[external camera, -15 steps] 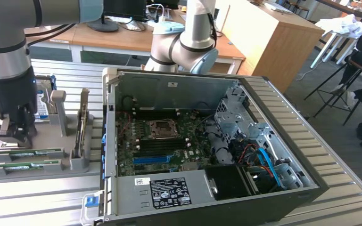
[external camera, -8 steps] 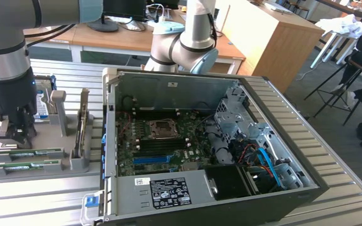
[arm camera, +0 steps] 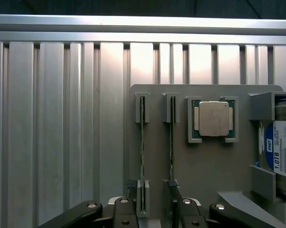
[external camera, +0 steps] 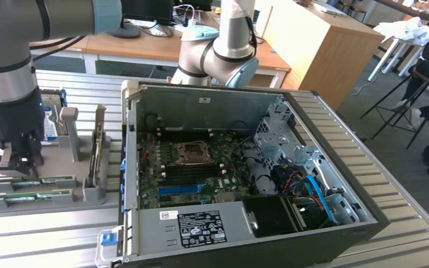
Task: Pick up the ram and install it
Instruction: 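Pick up the ram and move it above insertion slot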
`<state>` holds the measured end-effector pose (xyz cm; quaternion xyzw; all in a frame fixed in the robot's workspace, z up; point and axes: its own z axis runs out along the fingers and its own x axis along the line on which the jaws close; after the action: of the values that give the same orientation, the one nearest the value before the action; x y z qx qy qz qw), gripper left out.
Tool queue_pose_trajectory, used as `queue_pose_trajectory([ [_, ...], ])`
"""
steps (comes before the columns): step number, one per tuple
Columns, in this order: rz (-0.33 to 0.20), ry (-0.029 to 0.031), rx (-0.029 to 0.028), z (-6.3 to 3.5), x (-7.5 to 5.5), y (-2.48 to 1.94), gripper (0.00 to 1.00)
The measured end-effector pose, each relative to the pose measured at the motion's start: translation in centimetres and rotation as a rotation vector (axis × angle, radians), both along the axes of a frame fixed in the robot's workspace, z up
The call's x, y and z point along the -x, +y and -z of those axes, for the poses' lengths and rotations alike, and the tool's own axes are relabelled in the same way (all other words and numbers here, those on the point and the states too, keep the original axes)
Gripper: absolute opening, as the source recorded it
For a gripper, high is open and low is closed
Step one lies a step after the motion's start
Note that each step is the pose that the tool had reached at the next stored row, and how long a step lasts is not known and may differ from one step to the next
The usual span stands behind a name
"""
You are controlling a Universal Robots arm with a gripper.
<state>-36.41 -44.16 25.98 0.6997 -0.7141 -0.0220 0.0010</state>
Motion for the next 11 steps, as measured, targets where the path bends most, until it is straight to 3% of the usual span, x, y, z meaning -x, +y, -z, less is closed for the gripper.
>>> queue_pose_trajectory([
  [11, 0.000, -0.0004, -0.0008, 1.46, 0.0, -0.30, 0.37],
])
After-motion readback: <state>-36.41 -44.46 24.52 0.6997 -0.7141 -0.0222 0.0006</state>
